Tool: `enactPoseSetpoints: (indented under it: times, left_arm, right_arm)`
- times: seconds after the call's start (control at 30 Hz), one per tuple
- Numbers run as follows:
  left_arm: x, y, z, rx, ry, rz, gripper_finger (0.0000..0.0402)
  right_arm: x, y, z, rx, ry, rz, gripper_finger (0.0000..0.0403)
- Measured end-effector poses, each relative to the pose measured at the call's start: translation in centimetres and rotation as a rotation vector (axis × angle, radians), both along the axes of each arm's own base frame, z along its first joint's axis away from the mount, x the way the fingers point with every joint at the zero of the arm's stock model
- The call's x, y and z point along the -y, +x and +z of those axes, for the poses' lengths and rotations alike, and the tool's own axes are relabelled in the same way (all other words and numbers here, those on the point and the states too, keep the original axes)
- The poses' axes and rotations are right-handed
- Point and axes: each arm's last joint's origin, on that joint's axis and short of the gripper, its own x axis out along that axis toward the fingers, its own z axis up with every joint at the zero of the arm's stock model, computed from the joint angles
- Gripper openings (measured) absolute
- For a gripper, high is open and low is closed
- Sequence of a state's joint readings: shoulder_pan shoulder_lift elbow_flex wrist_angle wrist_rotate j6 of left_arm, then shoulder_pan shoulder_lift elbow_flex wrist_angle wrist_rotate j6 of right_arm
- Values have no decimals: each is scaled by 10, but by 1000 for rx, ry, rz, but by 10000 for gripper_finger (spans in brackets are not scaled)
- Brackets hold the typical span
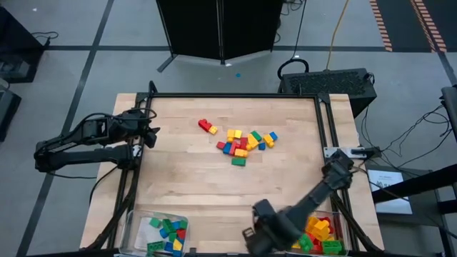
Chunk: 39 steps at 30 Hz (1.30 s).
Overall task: Sort blocks by size
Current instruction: Put the red game piece into the right transparent bin
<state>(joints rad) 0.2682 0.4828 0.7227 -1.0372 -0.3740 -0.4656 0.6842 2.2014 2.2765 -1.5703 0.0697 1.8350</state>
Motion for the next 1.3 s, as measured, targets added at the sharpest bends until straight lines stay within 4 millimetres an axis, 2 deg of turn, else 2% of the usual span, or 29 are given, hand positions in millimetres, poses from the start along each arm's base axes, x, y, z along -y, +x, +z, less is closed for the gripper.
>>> enactPoseSetpoints:
  times: [0.2, 0.33, 0.47, 0.6, 0.77, 1.1, 1.3]
  left_arm:
    - [0, 0, 0, 3, 0, 0, 255]
    - [0, 0, 0, 6, 1, 0, 255]
    - [0, 0, 0, 6, 2, 0, 255]
    - [0, 0, 0, 6, 1, 0, 255]
    - [0, 0, 0, 3, -1, -1, 255]
    - [0, 0, 0, 2, 2, 1, 255]
    - [0, 0, 0, 2, 5, 4, 255]
  right_arm:
    - [-26, -38, 20, 36, 59, -117, 112]
    - [-32, -69, 19, -66, 89, -167, 112]
    - [-28, -97, 9, -239, 107, -179, 112]
    - [-10, -123, 8, -348, 109, -188, 112]
    - [2, -153, 3, -501, 131, -185, 112]
    - [-2, -162, -3, -505, 116, -113, 114]
    - [-5, -168, -3, -510, 114, -80, 221]
